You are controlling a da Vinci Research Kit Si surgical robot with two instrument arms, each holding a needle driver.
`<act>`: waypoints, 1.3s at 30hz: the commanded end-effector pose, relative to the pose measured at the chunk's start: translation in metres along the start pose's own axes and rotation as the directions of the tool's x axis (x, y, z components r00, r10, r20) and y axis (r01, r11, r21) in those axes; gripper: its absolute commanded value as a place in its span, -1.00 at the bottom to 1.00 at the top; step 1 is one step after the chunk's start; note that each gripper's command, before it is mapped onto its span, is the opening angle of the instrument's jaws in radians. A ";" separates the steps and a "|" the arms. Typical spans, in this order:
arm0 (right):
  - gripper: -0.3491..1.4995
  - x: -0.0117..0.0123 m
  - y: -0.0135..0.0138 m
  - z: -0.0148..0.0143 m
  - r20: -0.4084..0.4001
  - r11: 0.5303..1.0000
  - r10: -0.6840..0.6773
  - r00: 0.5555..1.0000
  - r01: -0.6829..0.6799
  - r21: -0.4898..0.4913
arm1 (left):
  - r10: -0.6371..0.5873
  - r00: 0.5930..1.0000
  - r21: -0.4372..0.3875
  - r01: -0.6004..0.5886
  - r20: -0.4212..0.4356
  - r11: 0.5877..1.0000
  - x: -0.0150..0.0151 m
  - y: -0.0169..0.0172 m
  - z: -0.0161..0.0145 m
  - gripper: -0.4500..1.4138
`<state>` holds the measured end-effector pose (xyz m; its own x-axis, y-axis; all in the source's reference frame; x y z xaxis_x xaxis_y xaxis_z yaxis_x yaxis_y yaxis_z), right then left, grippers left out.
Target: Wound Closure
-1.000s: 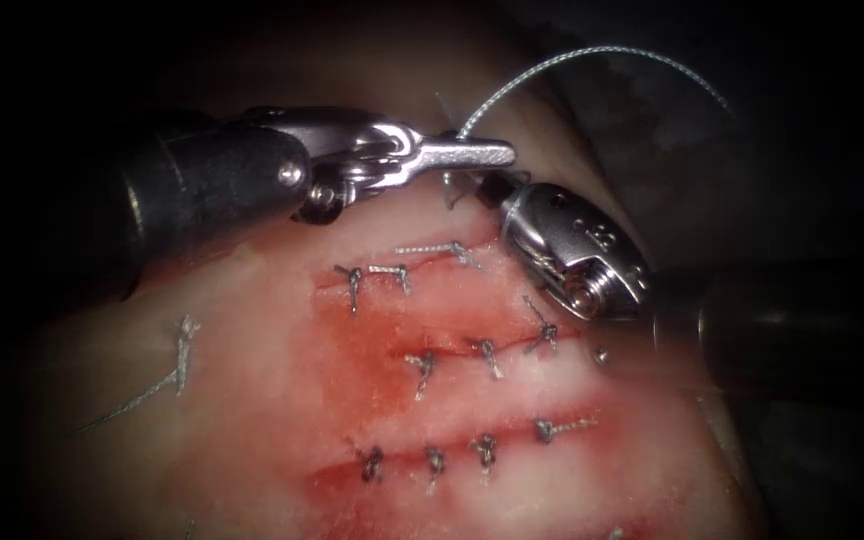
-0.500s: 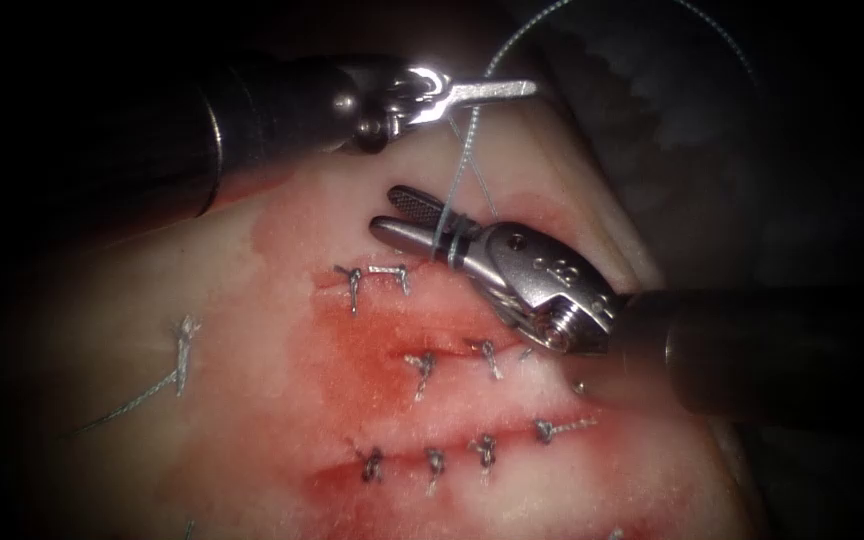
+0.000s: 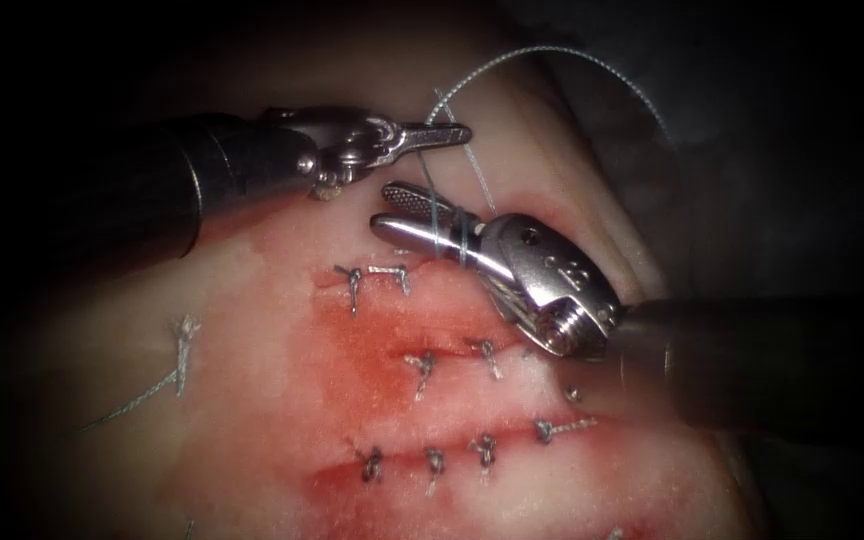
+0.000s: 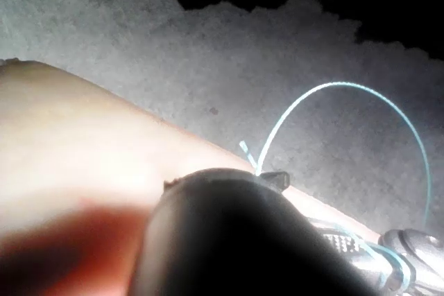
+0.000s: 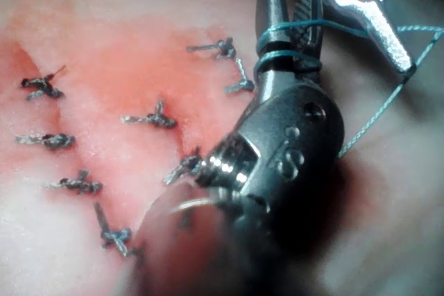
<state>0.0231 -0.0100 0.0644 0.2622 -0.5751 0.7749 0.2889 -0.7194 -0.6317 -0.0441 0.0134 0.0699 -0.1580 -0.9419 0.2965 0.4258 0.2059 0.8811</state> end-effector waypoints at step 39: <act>-0.44 -0.0020 -0.0027 -0.0027 0.234 0.742 0.099 0.967 -0.229 0.630 | 0.151 0.989 -0.019 -0.150 0.006 0.988 0.0014 -0.0042 -0.0037 -1.00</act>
<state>0.0184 -0.0083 0.0642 0.4950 -0.5391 0.6814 0.7382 -0.1528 -0.6571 -0.0423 0.0090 0.0652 -0.0922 -0.8997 0.4268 0.4618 0.3411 0.8188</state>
